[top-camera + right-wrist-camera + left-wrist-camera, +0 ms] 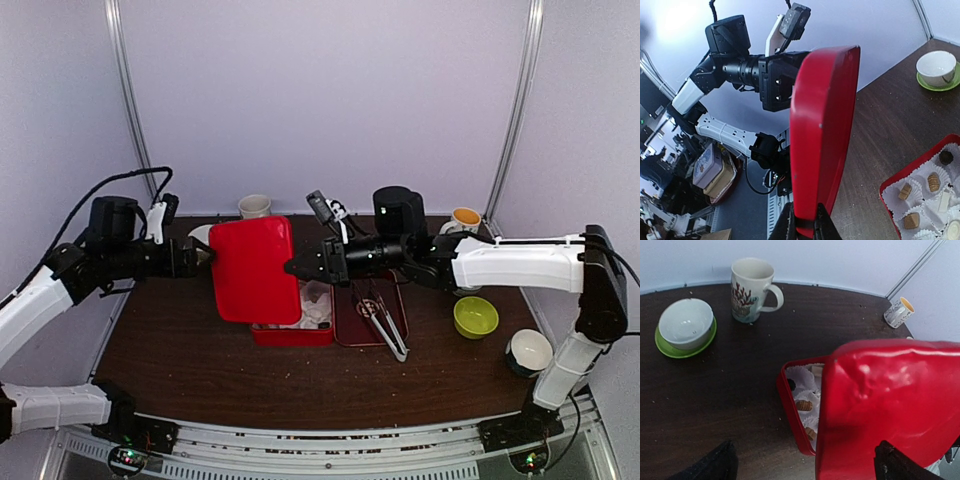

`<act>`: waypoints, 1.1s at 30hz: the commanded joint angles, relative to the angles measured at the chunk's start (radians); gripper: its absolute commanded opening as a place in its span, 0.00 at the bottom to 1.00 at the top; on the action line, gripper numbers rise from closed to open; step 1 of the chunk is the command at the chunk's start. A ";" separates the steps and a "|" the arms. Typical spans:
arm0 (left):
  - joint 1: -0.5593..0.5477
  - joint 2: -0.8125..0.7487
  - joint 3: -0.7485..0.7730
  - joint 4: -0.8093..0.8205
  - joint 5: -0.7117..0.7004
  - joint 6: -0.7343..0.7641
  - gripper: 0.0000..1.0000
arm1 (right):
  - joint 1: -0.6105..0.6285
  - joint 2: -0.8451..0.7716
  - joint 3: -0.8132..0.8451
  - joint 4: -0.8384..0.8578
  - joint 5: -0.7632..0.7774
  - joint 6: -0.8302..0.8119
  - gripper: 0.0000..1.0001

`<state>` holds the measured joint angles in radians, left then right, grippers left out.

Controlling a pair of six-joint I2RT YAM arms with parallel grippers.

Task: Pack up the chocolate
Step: Rotate the box lid, then place the box lid on the packing box.

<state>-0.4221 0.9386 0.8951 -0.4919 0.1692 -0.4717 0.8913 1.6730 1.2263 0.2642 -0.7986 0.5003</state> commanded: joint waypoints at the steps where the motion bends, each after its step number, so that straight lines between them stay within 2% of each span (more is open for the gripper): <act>1: 0.051 0.057 -0.067 0.167 0.177 -0.070 0.98 | -0.053 0.042 0.031 0.176 -0.054 0.185 0.00; 4: 0.061 0.080 -0.113 0.248 0.210 -0.083 0.98 | -0.081 0.092 0.014 0.226 -0.055 0.261 0.00; 8: 0.062 0.130 -0.131 0.275 0.232 -0.076 0.98 | -0.110 0.173 0.023 0.277 -0.123 0.356 0.00; 17: 0.062 0.216 -0.171 0.337 0.265 -0.068 0.96 | -0.134 0.231 -0.017 0.404 -0.126 0.439 0.00; 22: 0.062 0.230 -0.165 0.336 0.268 -0.046 0.95 | -0.135 0.211 0.011 0.371 -0.116 0.407 0.00; 26: 0.062 0.202 -0.161 0.315 0.230 -0.036 0.93 | -0.125 0.189 0.037 0.391 -0.114 0.427 0.00; 33: 0.062 0.022 -0.182 0.266 0.086 -0.015 0.93 | -0.093 0.180 0.072 0.424 -0.123 0.446 0.00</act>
<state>-0.3660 1.0592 0.7300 -0.2424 0.3363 -0.5175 0.7765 1.9030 1.2480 0.6140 -0.9024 0.9367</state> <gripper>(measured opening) 0.917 0.059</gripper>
